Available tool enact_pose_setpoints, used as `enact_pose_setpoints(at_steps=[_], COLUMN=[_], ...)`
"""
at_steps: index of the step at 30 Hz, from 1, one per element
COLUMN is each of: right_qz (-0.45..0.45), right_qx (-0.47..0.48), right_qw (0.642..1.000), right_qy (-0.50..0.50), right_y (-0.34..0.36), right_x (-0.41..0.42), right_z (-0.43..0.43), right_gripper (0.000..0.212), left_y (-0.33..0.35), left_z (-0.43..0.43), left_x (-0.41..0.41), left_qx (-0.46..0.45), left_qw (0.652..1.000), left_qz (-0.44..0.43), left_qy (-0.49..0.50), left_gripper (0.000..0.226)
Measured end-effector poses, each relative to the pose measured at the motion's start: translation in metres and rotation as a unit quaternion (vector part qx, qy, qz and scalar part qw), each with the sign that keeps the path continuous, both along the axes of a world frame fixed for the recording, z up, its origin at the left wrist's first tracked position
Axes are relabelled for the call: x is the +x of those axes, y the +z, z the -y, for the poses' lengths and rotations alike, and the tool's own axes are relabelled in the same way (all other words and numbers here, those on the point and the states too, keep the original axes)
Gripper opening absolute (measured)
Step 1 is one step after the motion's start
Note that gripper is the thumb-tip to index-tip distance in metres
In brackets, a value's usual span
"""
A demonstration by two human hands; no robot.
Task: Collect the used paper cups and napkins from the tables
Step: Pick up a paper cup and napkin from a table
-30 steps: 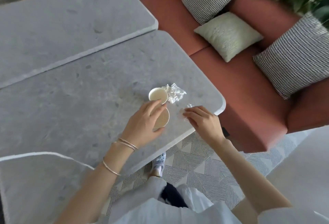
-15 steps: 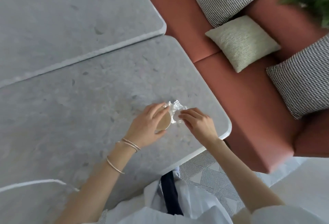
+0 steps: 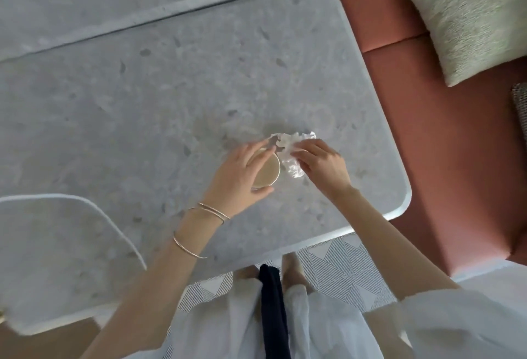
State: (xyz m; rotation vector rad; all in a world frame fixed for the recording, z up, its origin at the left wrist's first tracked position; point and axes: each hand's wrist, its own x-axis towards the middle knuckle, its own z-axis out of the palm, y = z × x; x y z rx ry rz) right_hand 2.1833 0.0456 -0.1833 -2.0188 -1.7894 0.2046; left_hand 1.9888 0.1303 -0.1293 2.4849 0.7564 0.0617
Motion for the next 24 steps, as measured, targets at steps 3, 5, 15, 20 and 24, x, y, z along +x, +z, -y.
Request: enact_pose_setpoints(at_steps=[3, 5, 15, 20, 24], right_qz=[0.006, 0.007, -0.014, -0.02, -0.012], right_qx=[-0.004, -0.004, 0.005, 0.022, 0.052], right_qw=[1.0, 1.0, 1.0, 1.0, 0.998], right_qy=[0.008, 0.005, 0.003, -0.009, -0.022], right_y=[-0.012, -0.016, -0.015, 0.005, 0.026], right_x=[-0.003, -0.006, -0.008, -0.005, 0.003], right_z=[0.003, 0.007, 0.029, 0.035, 0.033], right_gripper=[0.019, 0.02, 0.016, 0.013, 0.014], left_y=[-0.002, -0.002, -0.001, -0.002, -0.001], left_z=[0.002, 0.003, 0.004, 0.003, 0.001], left_x=[0.0, 0.0, -0.002, -0.01, -0.015], left_qx=[-0.01, -0.011, 0.0, -0.001, -0.006], left_qw=[1.0, 1.0, 1.0, 1.0, 1.0], left_qz=[0.004, 0.008, 0.006, 0.003, -0.002], left_qy=[0.01, 0.011, 0.016, 0.026, 0.029], left_gripper=[0.071, 0.07, 0.071, 0.07, 0.071])
